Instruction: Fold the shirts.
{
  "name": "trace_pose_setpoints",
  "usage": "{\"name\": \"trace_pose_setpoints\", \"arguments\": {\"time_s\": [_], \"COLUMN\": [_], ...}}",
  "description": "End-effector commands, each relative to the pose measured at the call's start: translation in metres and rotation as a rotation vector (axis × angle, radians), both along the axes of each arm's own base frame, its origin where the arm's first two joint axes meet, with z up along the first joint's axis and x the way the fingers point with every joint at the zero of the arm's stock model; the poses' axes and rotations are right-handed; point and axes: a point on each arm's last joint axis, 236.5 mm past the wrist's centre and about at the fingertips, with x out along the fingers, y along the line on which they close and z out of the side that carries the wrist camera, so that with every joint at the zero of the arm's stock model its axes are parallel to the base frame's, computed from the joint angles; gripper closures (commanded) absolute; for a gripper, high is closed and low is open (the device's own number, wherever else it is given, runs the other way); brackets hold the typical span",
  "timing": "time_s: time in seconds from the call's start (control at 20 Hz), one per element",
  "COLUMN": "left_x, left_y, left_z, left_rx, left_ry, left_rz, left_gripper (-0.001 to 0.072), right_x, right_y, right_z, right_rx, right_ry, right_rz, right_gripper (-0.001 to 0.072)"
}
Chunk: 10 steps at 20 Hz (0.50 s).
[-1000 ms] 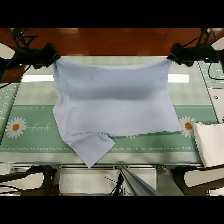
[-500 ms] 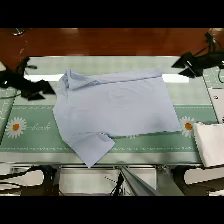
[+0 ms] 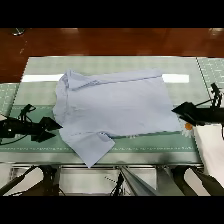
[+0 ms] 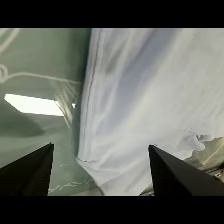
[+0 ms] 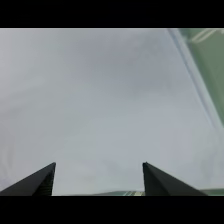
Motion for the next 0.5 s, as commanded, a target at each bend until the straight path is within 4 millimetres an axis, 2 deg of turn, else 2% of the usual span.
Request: {"name": "trace_pose_setpoints", "arguments": {"time_s": [0.0,0.15,0.3,0.35,0.4,0.45], "left_x": [-0.012,-0.024,-0.017,-0.014,-0.013,-0.013], "left_y": [-0.025,-0.037,-0.053,-0.056,-0.057,-0.057], "left_z": [-0.006,-0.015,-0.016,-0.016,-0.017,-0.017], "left_rx": [-0.094,-0.096,-0.098,-0.092,-0.084,-0.083], "left_ry": [-0.011,0.01,-0.019,-0.029,-0.035,-0.042], "left_rz": [0.06,0.027,0.005,-0.001,-0.007,-0.013], "left_gripper": [0.0004,0.0004,0.0005,0.0009,0.0216,0.0673], "right_x": [-0.025,-0.022,-0.017,-0.013,-0.008,-0.007], "right_y": [0.02,0.022,0.026,0.021,0.009,-0.01], "right_z": [-0.009,-0.006,-0.001,0.0,0.0,-0.001], "right_rx": [0.047,0.063,0.095,0.085,0.056,0.019], "right_ry": [-0.019,-0.029,-0.048,-0.061,-0.071,-0.065], "right_rz": [-0.024,-0.031,-0.051,-0.068,-0.105,-0.157], "right_gripper": [0.0085,0.0085,0.0085,0.0085,0.0085,0.0085]}}
